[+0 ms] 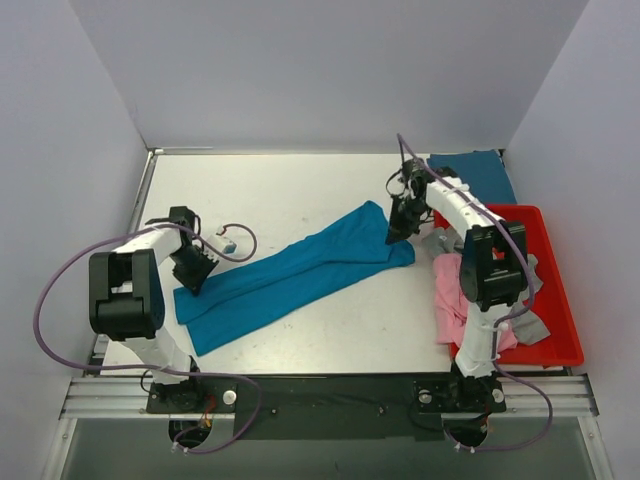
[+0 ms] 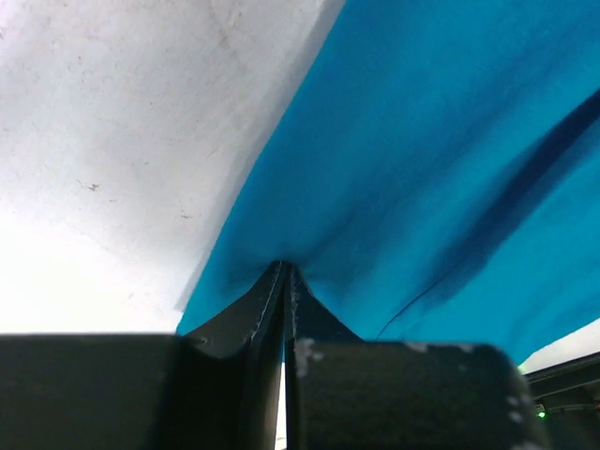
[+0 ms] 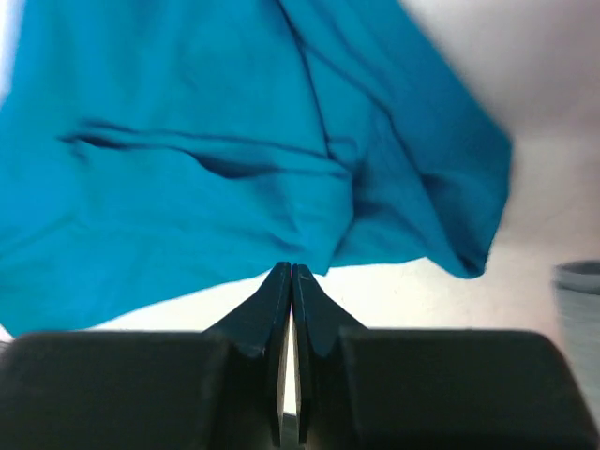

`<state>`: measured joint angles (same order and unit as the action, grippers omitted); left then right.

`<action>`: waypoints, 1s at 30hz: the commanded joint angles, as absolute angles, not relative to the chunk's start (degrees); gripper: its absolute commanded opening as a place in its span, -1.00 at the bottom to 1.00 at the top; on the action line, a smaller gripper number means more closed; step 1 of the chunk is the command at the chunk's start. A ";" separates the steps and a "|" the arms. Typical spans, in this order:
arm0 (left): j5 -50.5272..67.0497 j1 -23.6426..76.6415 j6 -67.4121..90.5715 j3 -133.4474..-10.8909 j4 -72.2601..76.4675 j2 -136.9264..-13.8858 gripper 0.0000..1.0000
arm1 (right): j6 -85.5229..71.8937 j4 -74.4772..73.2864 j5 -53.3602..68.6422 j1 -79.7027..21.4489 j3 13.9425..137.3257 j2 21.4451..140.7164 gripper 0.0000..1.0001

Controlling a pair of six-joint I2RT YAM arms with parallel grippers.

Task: Fold and stack the t-shirts
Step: Rotate the tshirt 90 degrees

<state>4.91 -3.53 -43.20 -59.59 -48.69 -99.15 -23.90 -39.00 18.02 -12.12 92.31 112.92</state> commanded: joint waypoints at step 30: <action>16.00 14.58 -38.58 -58.19 -51.33 -96.06 -0.51 | -42.53 -27.15 21.28 -3.78 116.29 132.18 -0.21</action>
